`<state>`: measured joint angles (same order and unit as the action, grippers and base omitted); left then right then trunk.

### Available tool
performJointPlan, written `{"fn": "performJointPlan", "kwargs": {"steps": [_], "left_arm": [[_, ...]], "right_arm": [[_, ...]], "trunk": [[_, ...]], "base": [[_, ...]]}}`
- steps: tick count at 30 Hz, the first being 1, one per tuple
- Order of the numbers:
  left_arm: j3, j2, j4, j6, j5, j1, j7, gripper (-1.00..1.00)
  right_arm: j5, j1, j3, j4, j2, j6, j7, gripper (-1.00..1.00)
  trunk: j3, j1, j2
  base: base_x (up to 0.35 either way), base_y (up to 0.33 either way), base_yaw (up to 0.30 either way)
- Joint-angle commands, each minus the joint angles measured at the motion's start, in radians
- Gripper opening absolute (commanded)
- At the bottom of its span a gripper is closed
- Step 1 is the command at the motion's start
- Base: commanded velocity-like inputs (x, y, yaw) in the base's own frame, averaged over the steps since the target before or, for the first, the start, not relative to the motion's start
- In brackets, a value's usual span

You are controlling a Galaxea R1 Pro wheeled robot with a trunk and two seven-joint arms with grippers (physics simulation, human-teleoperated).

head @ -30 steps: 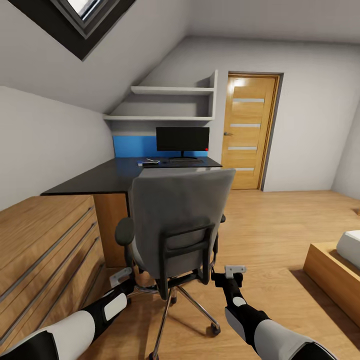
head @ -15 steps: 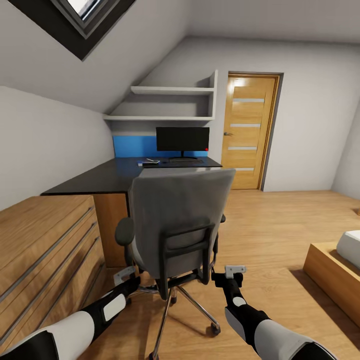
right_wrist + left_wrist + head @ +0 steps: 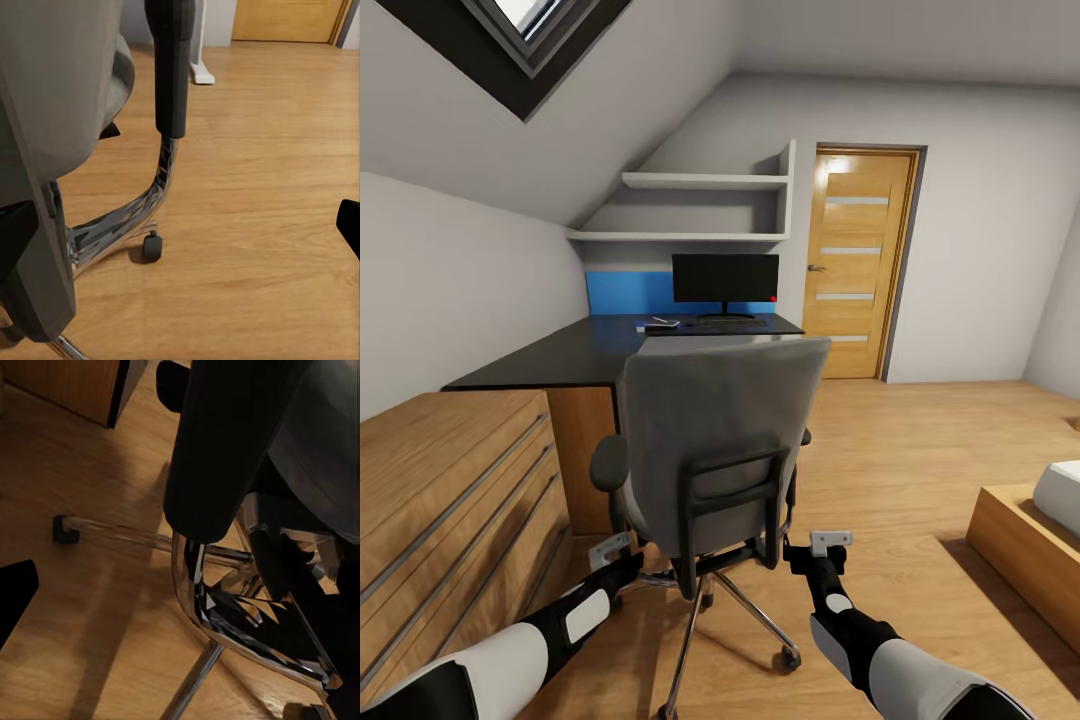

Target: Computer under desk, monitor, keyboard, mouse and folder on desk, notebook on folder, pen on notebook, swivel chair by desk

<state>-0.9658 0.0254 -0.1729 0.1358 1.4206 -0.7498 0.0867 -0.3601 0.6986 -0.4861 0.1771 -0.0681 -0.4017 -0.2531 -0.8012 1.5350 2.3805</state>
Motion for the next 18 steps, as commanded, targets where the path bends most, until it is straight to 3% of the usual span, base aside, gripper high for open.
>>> {"fn": "performJointPlan", "kwargs": {"steps": [1,2,3,6,8,10,14,18], "left_arm": [[-0.008,0.002,-0.001,0.003,0.008,0.000,0.006,1.00],[-0.006,0.004,0.007,0.004,0.020,0.000,0.004,1.00],[-0.005,0.010,0.022,0.005,0.059,0.000,0.000,1.00],[-0.004,0.014,0.031,0.006,0.117,0.000,-0.009,1.00],[-0.004,0.016,0.036,0.006,0.185,0.000,-0.026,1.00],[-0.004,0.024,0.038,0.005,0.224,0.000,-0.050,1.00],[0.000,0.037,0.039,0.002,0.252,0.000,-0.064,1.00],[0.001,0.050,0.040,0.000,0.313,0.000,-0.065,1.00]], "right_arm": [[-0.008,0.001,-0.009,-0.001,0.000,-0.003,-0.005,1.00],[-0.008,0.001,-0.008,-0.001,0.000,-0.003,-0.005,1.00],[-0.008,0.001,-0.008,-0.001,0.001,-0.003,-0.005,1.00],[-0.008,0.001,-0.008,-0.001,0.001,-0.004,-0.005,1.00],[-0.008,0.001,-0.008,-0.002,0.002,-0.012,-0.004,1.00],[-0.008,0.001,-0.008,-0.003,0.003,-0.026,-0.005,1.00],[-0.009,0.001,-0.008,-0.014,0.002,-0.035,-0.005,1.00],[-0.009,0.001,-0.008,-0.017,0.002,-0.037,-0.005,1.00]], "trunk": [[-0.001,0.000,0.000],[-0.001,0.000,0.000],[-0.001,0.000,0.000],[-0.001,0.000,0.000],[-0.001,0.000,0.000],[-0.001,0.000,0.000],[-0.001,0.000,0.000],[-0.001,0.000,0.000]], "base": [[0.000,0.000,0.000],[0.000,0.000,0.000],[0.000,0.000,0.000],[0.000,0.000,0.000],[0.000,0.000,0.000],[0.000,0.000,0.000],[0.000,0.000,0.000],[0.000,0.000,0.000]]}}
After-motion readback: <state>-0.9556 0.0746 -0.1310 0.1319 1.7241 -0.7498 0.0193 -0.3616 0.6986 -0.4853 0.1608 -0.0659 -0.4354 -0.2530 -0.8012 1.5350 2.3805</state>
